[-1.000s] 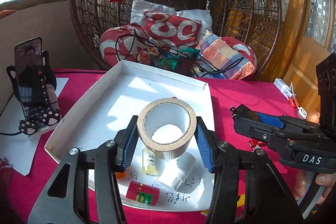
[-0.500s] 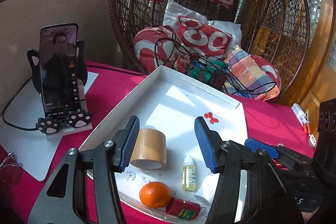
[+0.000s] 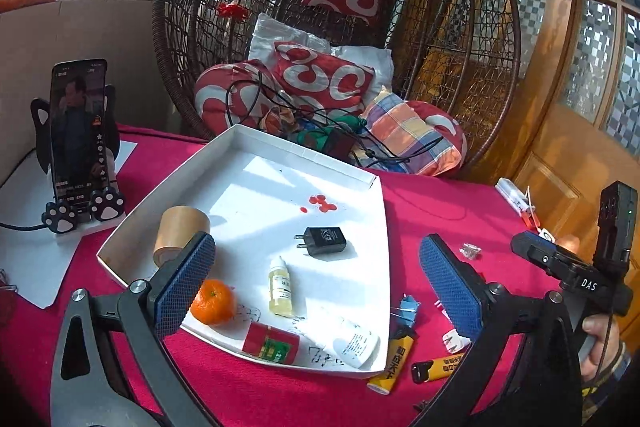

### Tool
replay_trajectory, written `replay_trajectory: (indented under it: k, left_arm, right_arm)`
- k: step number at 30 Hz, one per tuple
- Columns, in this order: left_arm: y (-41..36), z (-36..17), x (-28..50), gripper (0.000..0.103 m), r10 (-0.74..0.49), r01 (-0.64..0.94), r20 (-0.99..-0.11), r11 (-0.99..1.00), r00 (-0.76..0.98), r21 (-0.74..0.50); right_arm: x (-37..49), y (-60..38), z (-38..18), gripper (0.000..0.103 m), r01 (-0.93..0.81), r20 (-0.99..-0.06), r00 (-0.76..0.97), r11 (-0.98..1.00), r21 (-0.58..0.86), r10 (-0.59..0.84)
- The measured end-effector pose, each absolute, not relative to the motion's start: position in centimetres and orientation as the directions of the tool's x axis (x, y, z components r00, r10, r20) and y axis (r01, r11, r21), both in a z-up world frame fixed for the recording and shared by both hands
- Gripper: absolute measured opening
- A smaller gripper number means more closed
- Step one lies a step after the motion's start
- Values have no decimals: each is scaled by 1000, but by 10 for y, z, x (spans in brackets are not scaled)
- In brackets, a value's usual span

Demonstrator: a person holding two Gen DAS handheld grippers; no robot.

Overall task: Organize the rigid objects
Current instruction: 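Grasp the white barcode box with the right tool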

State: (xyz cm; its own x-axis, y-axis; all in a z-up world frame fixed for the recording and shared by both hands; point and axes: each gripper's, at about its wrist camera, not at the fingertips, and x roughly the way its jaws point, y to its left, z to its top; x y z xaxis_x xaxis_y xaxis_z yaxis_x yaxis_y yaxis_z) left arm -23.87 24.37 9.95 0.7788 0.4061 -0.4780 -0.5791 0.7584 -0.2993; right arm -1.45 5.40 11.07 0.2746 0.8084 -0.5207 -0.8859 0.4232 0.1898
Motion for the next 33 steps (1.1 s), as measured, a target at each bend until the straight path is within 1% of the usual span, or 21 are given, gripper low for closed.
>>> replay_trajectory:
  k: [3,7,9,10,11,13,15,16,17,19,20,21,24,27,28,30,33]
  left_arm:
    - [217,92,-231,103,335,-513,-516,821,789,-251]
    - [186,72,-222,103,229,-425,-594,880,771,-212]
    - [173,59,-218,103,181,-391,-630,896,755,-211]
    - [168,53,-216,103,160,-376,-644,902,748,-214]
    - [163,48,-215,103,142,-364,-655,906,742,-215]
    - [156,41,-210,102,126,-348,-672,914,729,-207]
    - [152,37,-205,98,132,-347,-687,920,715,-185]
    - [151,35,-203,98,138,-352,-694,919,706,-175]
    - [151,33,-200,98,140,-357,-702,918,698,-172]
    - [153,29,-197,94,129,-358,-716,917,686,-177]
    - [153,27,-196,89,120,-354,-722,917,682,-182]
    - [154,25,-195,87,108,-348,-727,918,678,-188]
    - [154,22,-190,87,59,-322,-728,919,683,-228]
    - [155,31,-189,87,-35,-255,-669,909,743,-331]
    - [155,36,-187,87,-54,-234,-650,908,758,-348]
    - [155,45,-179,87,-46,-226,-636,913,770,-340]
    - [162,45,-161,87,-17,-259,-653,910,757,-324]
  right_arm:
    - [-7,41,83,103,-871,-626,247,452,190,740]
    - [-15,40,59,102,-882,-654,281,457,112,702]
    - [-14,51,53,96,-889,-667,254,440,123,700]
    - [-13,58,50,86,-893,-678,235,430,131,696]
    - [-12,64,46,79,-898,-689,216,418,138,692]
    - [-13,80,36,74,-904,-719,197,407,130,667]
    - [-12,89,24,55,-904,-755,195,413,110,627]
    - [-13,87,23,39,-900,-742,225,426,89,631]
    - [-12,84,24,33,-897,-744,224,433,96,629]
    - [-7,72,26,32,-886,-740,227,449,112,633]
    - [-3,65,26,32,-880,-739,236,462,113,631]
    - [2,56,27,32,-869,-739,251,481,112,625]
    - [23,31,28,32,-831,-740,287,543,125,609]
    - [41,14,27,32,-799,-729,246,560,221,638]
    - [42,13,26,32,-796,-726,240,559,233,644]
    - [39,15,26,32,-797,-727,251,562,219,640]
    - [36,18,25,32,-798,-720,265,565,210,641]
